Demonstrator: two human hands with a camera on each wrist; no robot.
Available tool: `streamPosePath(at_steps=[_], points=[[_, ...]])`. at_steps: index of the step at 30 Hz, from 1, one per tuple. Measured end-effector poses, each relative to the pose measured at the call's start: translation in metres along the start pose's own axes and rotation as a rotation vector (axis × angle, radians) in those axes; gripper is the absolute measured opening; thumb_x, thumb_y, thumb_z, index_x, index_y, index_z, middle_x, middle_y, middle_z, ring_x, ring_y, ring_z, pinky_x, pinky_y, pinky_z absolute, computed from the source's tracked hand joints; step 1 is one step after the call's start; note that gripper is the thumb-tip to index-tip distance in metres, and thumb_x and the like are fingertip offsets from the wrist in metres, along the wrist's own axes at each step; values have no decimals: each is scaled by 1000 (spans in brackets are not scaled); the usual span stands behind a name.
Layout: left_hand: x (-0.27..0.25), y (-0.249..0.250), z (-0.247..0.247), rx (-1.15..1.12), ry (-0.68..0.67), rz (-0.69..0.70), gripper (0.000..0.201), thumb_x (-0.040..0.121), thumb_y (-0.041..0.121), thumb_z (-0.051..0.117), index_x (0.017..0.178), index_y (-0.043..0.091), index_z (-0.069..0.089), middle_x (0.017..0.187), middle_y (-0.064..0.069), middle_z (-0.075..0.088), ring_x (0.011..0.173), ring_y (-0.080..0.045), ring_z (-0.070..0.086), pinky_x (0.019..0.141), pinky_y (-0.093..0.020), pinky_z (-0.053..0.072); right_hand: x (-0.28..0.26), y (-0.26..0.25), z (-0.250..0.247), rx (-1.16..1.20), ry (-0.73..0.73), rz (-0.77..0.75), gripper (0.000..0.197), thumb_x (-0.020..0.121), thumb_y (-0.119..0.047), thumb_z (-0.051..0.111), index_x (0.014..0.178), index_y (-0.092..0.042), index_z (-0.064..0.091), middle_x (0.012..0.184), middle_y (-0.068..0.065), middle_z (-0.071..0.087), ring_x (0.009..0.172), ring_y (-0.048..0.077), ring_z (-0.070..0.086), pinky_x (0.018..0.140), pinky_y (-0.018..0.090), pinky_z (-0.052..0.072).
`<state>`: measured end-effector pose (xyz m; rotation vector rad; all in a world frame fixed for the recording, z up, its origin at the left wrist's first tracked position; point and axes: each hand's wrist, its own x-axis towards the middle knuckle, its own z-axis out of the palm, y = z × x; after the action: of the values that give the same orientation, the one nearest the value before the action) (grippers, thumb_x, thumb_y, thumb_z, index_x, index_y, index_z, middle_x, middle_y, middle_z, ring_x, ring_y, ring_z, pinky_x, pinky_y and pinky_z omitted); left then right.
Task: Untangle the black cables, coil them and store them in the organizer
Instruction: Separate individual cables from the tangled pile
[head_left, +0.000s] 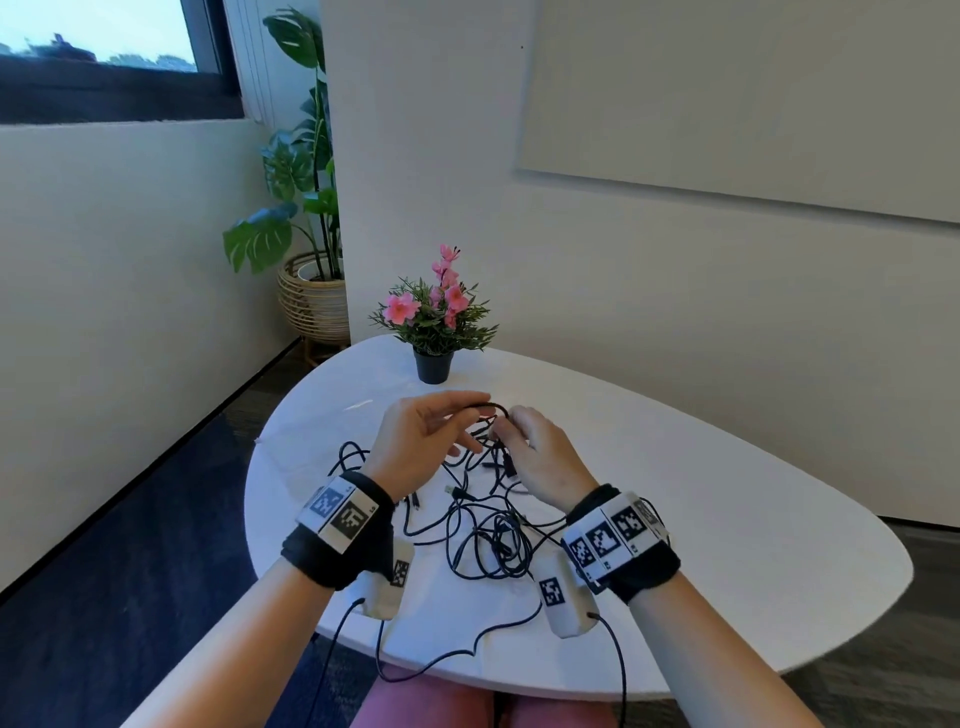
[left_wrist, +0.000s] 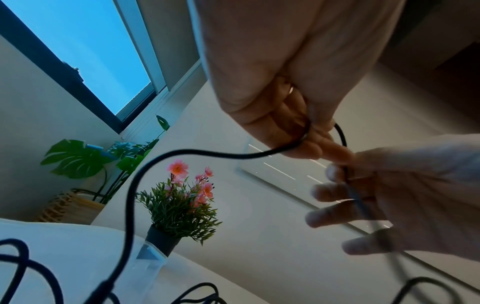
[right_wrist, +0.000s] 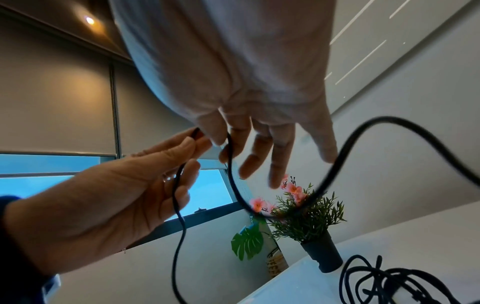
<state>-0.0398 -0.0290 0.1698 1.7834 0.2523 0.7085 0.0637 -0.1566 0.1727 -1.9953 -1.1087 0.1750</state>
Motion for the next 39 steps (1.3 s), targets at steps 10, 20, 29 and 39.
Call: streamPosePath(at_steps=[10, 20, 29, 39], points=[[-9, -26, -15, 317, -335, -201, 36, 98, 39, 39, 76, 21, 60, 69, 5, 47, 67, -10, 44, 67, -21, 40, -13, 18, -25, 141, 269, 67, 26, 98, -20, 45, 74, -14, 54, 57, -9, 41, 53, 9, 34, 54, 27, 33], [-15, -15, -25, -275, -305, -318, 32, 98, 33, 42, 72, 15, 47, 63, 5, 38, 64, -12, 41, 73, -27, 38, -8, 48, -51, 347, 478, 202, 23, 98, -13, 47, 90, -7, 68, 58, -15, 44, 54, 3, 36, 54, 20, 29], [-6, 2, -17, -965, 109, -273, 40, 102, 43, 17, 80, 22, 44, 119, -4, 66, 114, -24, 61, 97, -51, 44, -31, 44, -28, 147, -249, 202, 24, 95, -29, 53, 100, -17, 74, 112, -4, 68, 100, 2, 61, 94, 25, 45], [-5, -19, -16, -243, 289, -376, 29, 103, 35, 23, 99, 19, 46, 76, 3, 45, 55, -10, 28, 47, -20, 23, -39, 9, -34, 158, -549, -33, 17, 93, -13, 57, 99, -9, 73, 94, 8, 73, 86, 5, 62, 82, 20, 46]])
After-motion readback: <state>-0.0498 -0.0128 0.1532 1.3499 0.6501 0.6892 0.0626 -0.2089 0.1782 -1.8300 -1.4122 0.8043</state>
